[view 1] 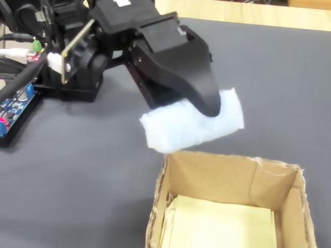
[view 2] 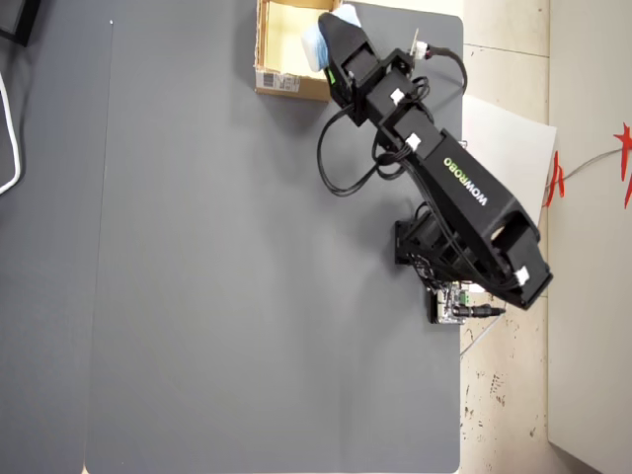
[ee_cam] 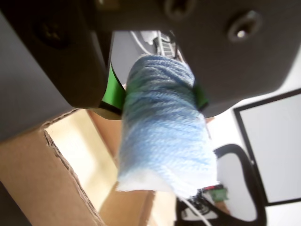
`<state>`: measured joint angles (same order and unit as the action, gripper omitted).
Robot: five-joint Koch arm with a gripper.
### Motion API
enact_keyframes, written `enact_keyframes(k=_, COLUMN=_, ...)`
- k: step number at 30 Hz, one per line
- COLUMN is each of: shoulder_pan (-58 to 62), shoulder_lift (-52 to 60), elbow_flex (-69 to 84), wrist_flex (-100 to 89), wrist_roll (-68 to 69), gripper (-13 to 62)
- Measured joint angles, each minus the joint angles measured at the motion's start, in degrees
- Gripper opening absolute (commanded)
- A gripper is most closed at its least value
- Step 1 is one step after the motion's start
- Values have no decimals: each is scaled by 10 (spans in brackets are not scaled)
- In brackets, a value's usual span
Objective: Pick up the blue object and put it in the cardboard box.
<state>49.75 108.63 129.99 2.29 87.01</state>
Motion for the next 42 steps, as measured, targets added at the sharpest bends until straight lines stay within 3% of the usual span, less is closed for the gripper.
enact_keyframes(k=17, shoulder_pan=-66, shoulder_lift=40, elbow_flex=6, wrist_flex=16, wrist_roll=-2, gripper=324)
enact_keyframes(k=29, shoulder_pan=-244, shoulder_lift=206, elbow_flex=185, wrist_flex=17, wrist_roll=1, gripper=335)
enact_keyframes(k=42, shoulder_pan=-345, shoulder_lift=221, elbow_flex=295, wrist_flex=37, wrist_roll=12, gripper=337)
